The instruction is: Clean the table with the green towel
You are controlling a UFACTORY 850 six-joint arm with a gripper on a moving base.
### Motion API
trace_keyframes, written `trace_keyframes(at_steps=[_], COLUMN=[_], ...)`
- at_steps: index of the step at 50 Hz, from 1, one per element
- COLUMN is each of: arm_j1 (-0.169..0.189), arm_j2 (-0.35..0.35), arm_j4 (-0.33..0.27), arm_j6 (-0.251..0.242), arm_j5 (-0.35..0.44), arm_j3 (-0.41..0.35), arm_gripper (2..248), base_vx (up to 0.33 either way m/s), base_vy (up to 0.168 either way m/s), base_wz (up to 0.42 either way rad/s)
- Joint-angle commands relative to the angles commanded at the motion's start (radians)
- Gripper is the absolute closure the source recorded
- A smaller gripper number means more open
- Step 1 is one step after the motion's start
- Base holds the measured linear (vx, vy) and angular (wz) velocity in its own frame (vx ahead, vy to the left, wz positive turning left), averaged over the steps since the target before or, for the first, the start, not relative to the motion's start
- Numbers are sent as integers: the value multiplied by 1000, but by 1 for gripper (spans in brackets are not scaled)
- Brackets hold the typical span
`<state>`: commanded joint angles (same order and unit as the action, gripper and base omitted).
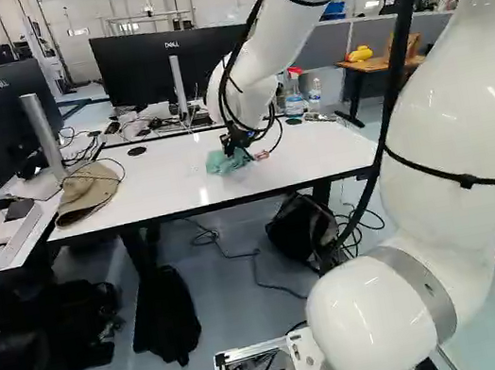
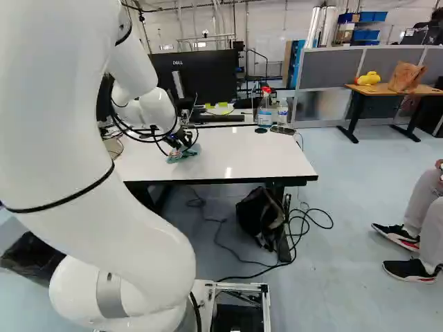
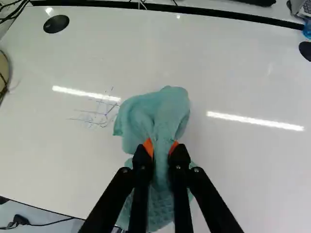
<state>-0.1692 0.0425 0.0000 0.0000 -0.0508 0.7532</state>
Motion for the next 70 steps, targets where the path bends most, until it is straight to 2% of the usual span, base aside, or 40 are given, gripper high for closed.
trace_keyframes(at_steps=[24, 55, 70], arm_j1=[84, 85, 76], arm_j2=[-26, -25, 0], arm_j4=[0, 0, 0], arm_j6=[0, 0, 0], arm_j5=[0, 0, 0], arm_j3=[-27, -26, 30], arm_gripper=[199, 199, 199], base_vx=[0, 0, 0], base_vy=[0, 0, 0], base_wz=[0, 0, 0])
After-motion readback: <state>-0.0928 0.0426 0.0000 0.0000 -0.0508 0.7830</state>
